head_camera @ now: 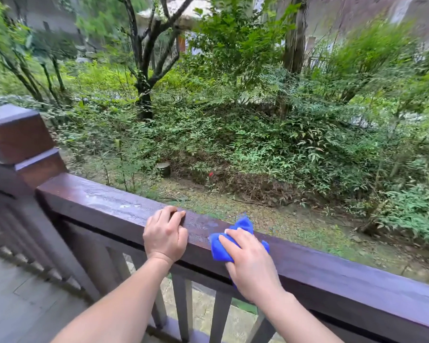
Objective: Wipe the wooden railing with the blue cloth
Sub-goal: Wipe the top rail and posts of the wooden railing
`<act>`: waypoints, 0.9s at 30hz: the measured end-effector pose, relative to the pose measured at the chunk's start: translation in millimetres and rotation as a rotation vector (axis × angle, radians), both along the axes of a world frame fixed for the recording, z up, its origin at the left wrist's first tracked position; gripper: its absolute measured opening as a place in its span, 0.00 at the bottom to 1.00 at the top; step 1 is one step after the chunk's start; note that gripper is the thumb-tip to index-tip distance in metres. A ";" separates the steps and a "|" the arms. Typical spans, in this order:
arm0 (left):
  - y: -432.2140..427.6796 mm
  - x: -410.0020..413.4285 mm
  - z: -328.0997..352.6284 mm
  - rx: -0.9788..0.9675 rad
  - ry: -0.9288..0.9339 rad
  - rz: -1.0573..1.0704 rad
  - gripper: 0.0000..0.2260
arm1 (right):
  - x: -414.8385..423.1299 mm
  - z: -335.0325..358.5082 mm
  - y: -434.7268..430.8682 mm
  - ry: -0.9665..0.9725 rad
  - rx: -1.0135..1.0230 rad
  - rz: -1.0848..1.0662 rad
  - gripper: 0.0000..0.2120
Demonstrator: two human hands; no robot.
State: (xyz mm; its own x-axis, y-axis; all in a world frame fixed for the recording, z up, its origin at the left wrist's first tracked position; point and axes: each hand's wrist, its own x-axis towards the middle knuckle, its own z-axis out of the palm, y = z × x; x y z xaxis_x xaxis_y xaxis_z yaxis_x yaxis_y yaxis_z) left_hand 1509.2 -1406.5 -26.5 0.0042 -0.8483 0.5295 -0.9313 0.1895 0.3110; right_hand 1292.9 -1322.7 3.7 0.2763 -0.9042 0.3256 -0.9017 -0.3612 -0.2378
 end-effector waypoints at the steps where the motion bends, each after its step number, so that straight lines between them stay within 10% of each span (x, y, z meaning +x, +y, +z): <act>1: 0.0 0.0 -2.3 -0.005 0.003 0.006 0.17 | -10.8 -2.3 6.7 0.017 -0.018 0.016 0.22; 27: -3.7 -0.4 -7.6 -0.120 0.057 -0.017 0.17 | 10.1 5.7 -34.5 0.006 0.021 -0.028 0.19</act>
State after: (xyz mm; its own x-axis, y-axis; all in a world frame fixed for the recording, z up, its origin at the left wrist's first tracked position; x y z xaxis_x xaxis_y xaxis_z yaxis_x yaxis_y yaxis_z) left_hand 1508.8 -1410.2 -34.1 0.0233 -0.7788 0.6268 -0.9093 0.2441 0.3371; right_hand 1303.0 -1357.3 9.3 0.2525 -0.9182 0.3052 -0.9130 -0.3305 -0.2391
